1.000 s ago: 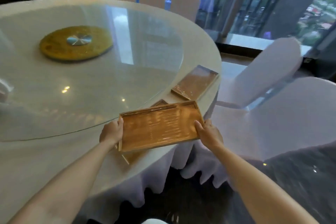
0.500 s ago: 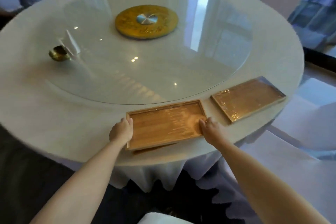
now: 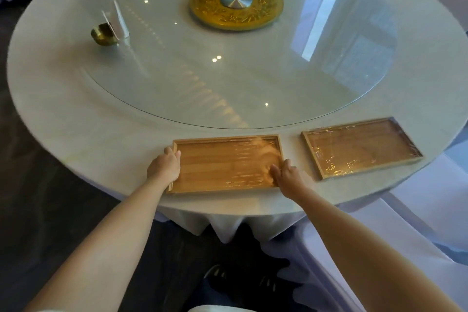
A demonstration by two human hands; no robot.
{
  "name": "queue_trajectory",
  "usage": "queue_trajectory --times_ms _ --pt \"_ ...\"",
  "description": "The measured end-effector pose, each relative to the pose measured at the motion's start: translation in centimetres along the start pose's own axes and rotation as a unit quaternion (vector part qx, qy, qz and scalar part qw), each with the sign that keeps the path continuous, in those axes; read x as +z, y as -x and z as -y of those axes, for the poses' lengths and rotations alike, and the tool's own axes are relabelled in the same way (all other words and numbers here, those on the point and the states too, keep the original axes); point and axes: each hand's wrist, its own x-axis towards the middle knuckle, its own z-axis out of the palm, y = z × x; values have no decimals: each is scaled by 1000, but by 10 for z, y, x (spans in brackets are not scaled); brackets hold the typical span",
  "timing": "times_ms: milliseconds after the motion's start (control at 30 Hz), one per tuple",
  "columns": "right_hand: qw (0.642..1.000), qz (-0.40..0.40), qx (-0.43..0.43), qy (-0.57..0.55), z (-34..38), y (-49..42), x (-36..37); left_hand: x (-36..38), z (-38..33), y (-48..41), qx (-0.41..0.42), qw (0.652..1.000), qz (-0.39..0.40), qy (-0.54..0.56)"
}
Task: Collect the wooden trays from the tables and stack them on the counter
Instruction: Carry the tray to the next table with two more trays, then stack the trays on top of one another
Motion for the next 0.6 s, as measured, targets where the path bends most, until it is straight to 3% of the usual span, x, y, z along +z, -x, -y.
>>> queue_trajectory --times_ms 267,500,600 --pt "999 -9 -8 51 -1 -1 1 5 3 -4 3 1000 -6 -18" --pt "999 -23 12 34 -4 -1 5 3 9 -9 26 1000 0 4" --pt "998 -45 29 15 -3 4 2 -6 9 -8 30 999 -36 -15"
